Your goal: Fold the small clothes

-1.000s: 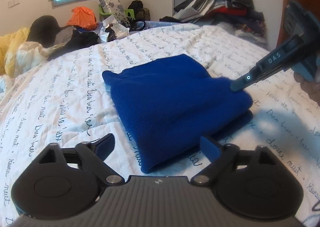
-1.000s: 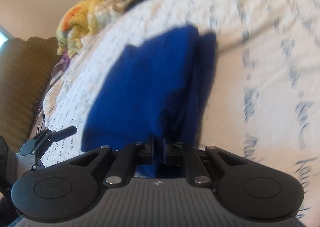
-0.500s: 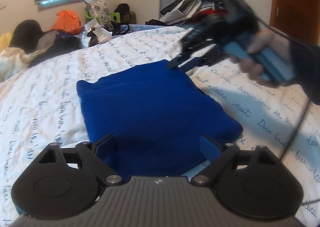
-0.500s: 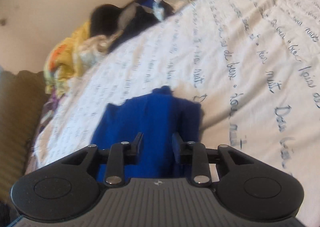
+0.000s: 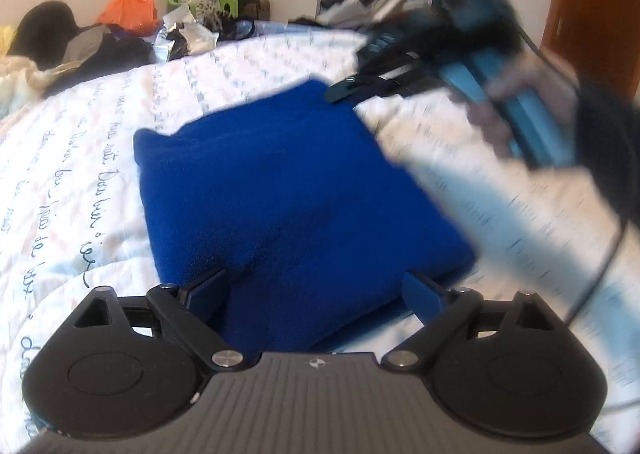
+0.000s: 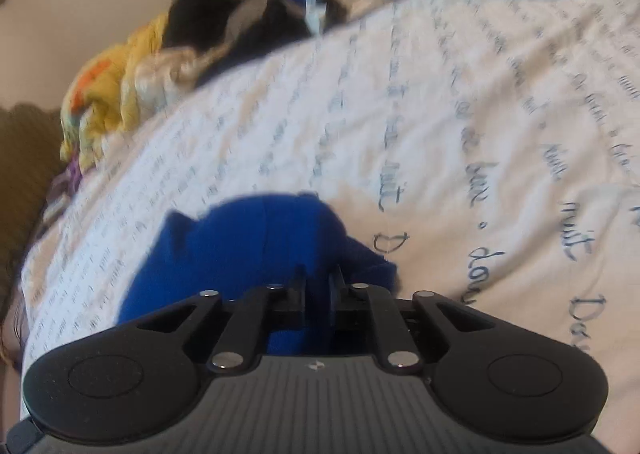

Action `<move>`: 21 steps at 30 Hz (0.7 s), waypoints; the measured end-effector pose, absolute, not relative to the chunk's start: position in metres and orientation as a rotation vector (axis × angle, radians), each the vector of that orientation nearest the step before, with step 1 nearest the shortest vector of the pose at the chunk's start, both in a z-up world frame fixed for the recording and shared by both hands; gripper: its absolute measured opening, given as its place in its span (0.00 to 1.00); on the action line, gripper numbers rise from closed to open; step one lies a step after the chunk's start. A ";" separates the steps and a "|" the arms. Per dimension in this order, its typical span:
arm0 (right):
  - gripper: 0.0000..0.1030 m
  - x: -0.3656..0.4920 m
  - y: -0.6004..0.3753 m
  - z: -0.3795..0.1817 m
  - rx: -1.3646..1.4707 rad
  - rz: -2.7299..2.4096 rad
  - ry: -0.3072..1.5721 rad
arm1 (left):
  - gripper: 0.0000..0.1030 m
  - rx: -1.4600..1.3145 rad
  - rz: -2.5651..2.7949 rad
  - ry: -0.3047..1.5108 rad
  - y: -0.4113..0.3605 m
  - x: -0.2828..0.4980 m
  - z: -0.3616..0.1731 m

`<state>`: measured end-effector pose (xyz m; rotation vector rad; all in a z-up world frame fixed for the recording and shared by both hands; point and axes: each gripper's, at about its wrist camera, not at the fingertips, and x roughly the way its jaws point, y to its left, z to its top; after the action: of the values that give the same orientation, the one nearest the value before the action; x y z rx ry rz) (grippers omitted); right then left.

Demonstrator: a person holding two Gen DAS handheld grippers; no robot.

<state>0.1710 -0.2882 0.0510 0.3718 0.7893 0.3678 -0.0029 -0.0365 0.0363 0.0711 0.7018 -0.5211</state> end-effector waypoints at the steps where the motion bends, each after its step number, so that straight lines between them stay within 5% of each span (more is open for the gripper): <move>1: 0.19 0.157 -0.286 0.060 0.386 0.369 0.741 | 0.96 0.040 -0.528 0.693 -0.032 -0.001 0.040; 4: 0.30 0.137 -0.257 0.060 0.355 0.539 0.785 | 0.96 0.050 -0.505 0.709 -0.039 0.017 0.036; 8: 0.28 0.136 -0.236 0.018 0.126 0.521 0.789 | 0.98 0.165 -0.503 0.730 -0.059 0.025 0.010; 16: 0.38 0.093 -0.239 0.038 0.331 0.621 0.840 | 0.99 0.103 -0.503 0.775 -0.053 0.018 0.009; 19: 0.25 0.096 -0.245 0.011 0.239 0.616 0.847 | 0.98 0.120 -0.498 0.779 -0.056 0.018 0.011; 21: 0.26 0.099 -0.260 0.017 0.385 0.558 0.888 | 0.96 0.120 -0.488 0.781 -0.053 0.015 0.015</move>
<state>0.0993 -0.2603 0.0170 0.3846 0.8881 0.5579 0.0153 -0.0525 0.0148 0.1202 0.7814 -0.4881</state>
